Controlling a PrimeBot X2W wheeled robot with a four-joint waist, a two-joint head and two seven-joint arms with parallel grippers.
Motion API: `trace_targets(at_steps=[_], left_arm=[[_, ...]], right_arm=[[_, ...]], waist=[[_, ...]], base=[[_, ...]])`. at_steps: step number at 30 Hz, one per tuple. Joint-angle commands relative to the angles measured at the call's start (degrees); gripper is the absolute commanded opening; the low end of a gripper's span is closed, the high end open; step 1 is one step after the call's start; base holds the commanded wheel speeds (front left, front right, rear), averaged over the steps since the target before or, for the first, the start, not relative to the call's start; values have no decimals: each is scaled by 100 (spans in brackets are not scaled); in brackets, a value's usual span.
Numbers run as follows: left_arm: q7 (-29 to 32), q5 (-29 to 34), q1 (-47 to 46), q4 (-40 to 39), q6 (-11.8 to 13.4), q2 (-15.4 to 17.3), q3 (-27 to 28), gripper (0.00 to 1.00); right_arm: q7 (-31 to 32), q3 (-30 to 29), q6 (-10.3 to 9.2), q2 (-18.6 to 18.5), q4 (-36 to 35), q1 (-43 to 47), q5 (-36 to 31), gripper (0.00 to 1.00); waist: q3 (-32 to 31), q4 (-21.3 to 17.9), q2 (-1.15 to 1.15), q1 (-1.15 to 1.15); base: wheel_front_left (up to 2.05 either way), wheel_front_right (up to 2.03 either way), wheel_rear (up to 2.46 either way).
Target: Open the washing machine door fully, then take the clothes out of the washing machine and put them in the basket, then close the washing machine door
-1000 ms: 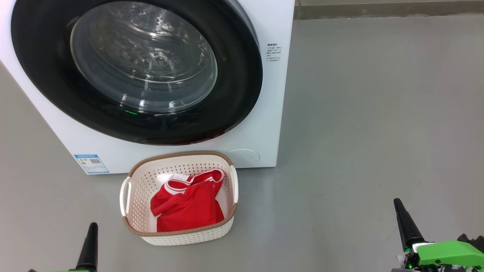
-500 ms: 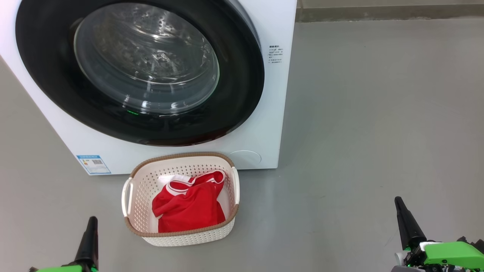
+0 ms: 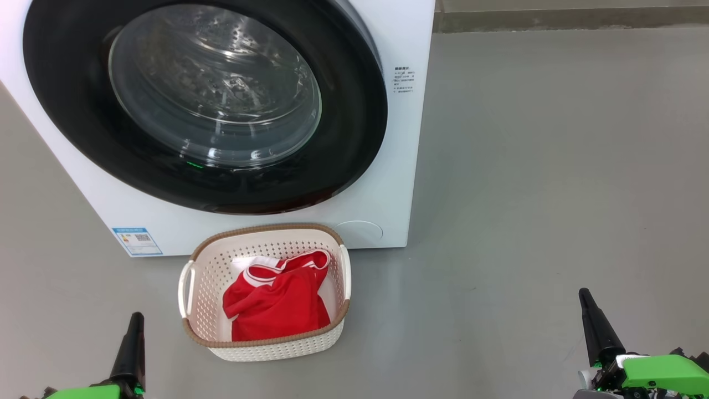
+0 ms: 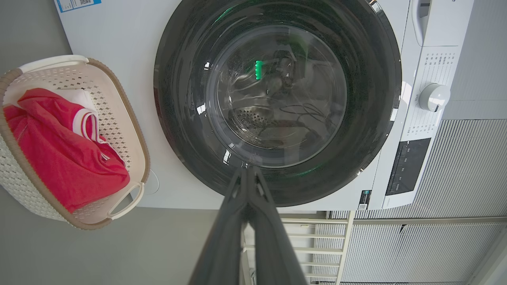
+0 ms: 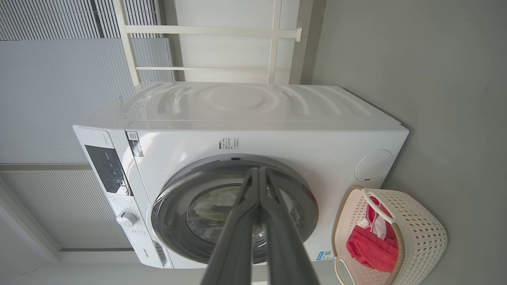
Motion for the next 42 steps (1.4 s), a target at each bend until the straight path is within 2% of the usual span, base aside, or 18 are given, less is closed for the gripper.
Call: trace_targets(at_steps=[1, 42], left_arm=[[25, 2, -213, -148, -19, 90, 200, 0], [36, 13, -215, -148, -19, 80, 214, 0]], right_arm=[[42, 128, -5, -20, -174, -261, 30, 0], [46, 123, -5, -16, -174, -262, 26, 0]], waist=[[0, 0, 0, 0], [0, 0, 0, 0]], base=[[0, 0, 0], [0, 0, 0]])
